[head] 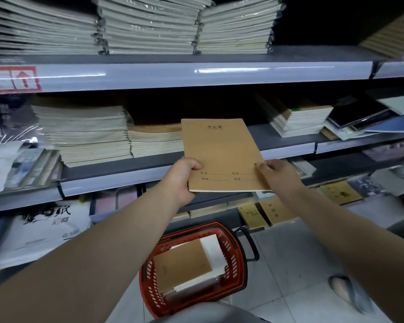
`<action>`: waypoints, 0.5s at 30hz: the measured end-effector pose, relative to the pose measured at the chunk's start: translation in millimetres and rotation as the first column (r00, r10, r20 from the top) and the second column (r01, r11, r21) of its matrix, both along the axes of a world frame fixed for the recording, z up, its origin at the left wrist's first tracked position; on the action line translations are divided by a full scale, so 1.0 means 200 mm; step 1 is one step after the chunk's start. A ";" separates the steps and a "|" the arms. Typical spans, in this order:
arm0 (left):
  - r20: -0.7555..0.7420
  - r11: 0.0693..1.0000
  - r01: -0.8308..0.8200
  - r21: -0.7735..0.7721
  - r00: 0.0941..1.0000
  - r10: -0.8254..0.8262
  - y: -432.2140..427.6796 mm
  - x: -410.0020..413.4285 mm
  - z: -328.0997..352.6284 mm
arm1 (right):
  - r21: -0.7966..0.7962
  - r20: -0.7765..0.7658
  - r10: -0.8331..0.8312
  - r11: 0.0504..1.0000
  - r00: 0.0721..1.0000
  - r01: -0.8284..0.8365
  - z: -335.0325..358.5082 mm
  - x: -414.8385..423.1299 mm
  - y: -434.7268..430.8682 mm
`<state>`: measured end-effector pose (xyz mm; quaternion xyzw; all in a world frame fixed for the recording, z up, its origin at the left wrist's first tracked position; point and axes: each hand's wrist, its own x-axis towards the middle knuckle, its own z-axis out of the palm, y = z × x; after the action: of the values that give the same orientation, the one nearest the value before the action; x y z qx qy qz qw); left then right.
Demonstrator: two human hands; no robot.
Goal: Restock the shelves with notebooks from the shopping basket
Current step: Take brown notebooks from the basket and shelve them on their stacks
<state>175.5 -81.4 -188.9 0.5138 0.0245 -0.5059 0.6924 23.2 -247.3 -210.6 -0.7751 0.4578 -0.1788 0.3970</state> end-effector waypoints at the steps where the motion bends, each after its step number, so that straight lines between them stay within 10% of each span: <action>1: -0.002 1.000 0.004 0.001 1.000 -0.004 -0.03 0.01 -0.01 | 0.006 0.012 0.004 1.000 1.000 -0.004 -0.01 0.01 -0.03; 15: -0.010 0.998 -0.049 0.048 0.999 0.050 -0.45 0.11 -0.14 | 0.118 0.053 0.025 0.993 0.998 -0.032 -0.19 0.22 -0.50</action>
<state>197.4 -171.6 -217.7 0.5266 0.0532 -0.4908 0.6921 67.8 -347.5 -249.4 -0.7518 0.4461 -0.1656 0.4565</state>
